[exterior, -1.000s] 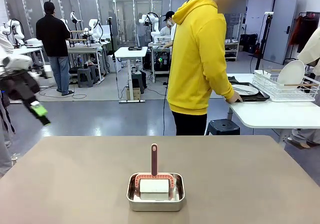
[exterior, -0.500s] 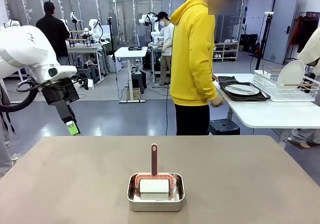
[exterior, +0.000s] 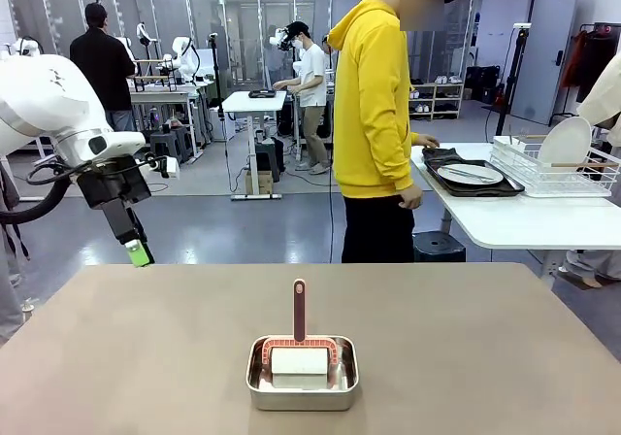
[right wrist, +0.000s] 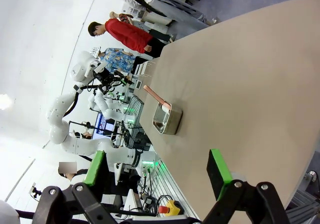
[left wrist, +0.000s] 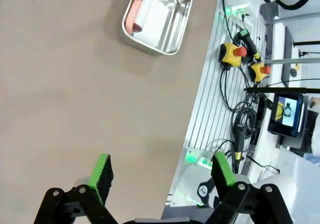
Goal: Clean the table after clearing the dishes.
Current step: When the right (or left) Handle tray is removed, use the right hand (or left hand) to clean the right (or left) side of the table with the Lint Roller.
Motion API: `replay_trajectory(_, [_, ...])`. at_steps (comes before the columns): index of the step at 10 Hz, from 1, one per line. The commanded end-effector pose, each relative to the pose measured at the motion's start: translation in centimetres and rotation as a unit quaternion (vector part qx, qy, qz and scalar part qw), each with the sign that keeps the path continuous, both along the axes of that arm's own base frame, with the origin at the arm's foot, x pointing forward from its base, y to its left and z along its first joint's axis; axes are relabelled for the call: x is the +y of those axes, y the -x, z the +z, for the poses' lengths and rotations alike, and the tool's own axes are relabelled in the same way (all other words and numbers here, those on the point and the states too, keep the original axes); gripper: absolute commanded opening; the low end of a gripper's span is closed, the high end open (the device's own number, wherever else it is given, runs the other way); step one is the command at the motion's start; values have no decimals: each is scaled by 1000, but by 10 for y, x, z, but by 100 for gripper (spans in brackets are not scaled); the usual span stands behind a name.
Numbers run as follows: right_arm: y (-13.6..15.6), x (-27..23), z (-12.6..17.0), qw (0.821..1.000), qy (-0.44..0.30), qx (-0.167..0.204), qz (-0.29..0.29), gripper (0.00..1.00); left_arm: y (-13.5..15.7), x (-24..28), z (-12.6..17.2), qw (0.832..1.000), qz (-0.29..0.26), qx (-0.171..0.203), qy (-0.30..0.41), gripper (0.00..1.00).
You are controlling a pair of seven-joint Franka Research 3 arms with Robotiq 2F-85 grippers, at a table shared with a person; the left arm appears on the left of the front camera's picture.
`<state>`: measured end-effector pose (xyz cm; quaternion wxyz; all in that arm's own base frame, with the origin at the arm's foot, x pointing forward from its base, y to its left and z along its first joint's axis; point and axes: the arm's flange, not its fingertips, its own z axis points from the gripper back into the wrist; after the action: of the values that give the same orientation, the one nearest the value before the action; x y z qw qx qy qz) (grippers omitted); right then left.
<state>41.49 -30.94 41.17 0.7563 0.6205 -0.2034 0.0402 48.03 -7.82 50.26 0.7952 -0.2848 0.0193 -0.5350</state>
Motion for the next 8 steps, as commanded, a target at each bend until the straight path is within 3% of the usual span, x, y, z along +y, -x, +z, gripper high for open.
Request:
replay_trajectory(1, [3,2,3,1000,-3,-5,1,100,-4,-2,4,1000,6,1,-7,100])
replay_trajectory(2, [3,2,3,1000,-3,-5,1,100,0,0,0,1000,0,0,0,100])
replay_trajectory(4, [3,2,3,1000,-3,-5,1,100,2,-46,-4,995,-69,-41,-57,100])
replay_trajectory(8, [3,2,3,1000,-3,-5,1,100,1,-124,13,980,-135,-98,-114,100])
